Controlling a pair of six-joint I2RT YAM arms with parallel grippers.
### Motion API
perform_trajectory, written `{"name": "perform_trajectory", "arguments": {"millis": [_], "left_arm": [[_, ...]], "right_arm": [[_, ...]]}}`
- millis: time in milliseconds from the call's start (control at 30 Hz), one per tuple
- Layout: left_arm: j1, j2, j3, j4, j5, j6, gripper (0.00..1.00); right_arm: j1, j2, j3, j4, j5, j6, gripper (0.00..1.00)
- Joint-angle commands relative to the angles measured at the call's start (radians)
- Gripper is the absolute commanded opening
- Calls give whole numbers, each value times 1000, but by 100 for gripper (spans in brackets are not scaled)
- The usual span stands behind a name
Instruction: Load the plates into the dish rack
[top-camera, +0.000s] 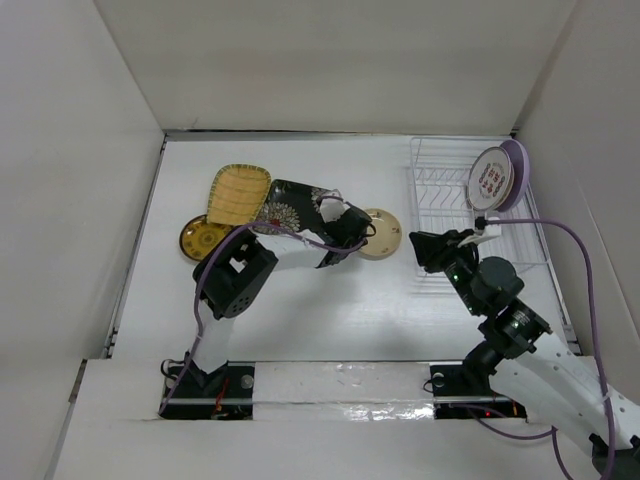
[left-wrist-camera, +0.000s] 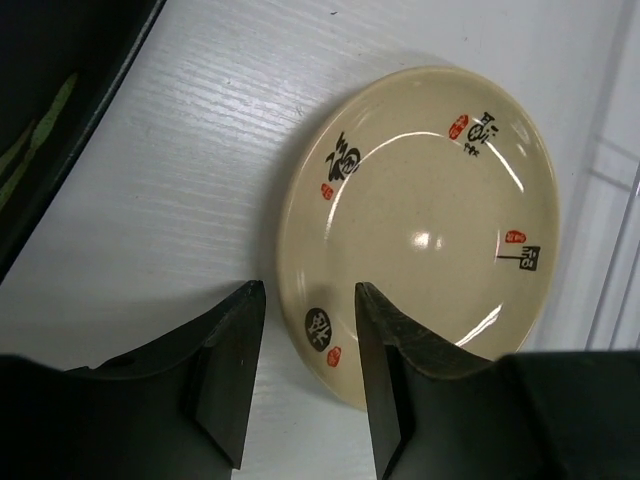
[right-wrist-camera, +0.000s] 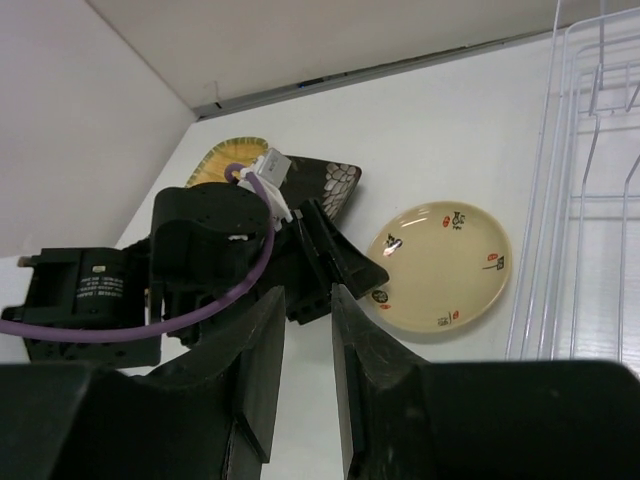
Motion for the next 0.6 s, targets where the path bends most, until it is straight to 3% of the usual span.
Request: {"name": "perform_trajectory", "arguments": {"millis": [0,200,300,333,567], "left_arm": [[-15,30,66,-70,-77,-76,38],[-15,44,63,-60,-85,-108,28],[-15,24,36,-44,-103,-117,10],[-15,13,18,-30,-106,-119,0],[-42,-165,-168,54,-157,-104,0]], "right_arm": [[11,-32,27,-10,-28,-24,31],[11,-48,16,-20,-28,-24,32],[11,-49,15,-20,-33,-20,32],[11,-48,16,-20,-33,-20,32],[11,-25,29,-20,-48,-21,38]]}}
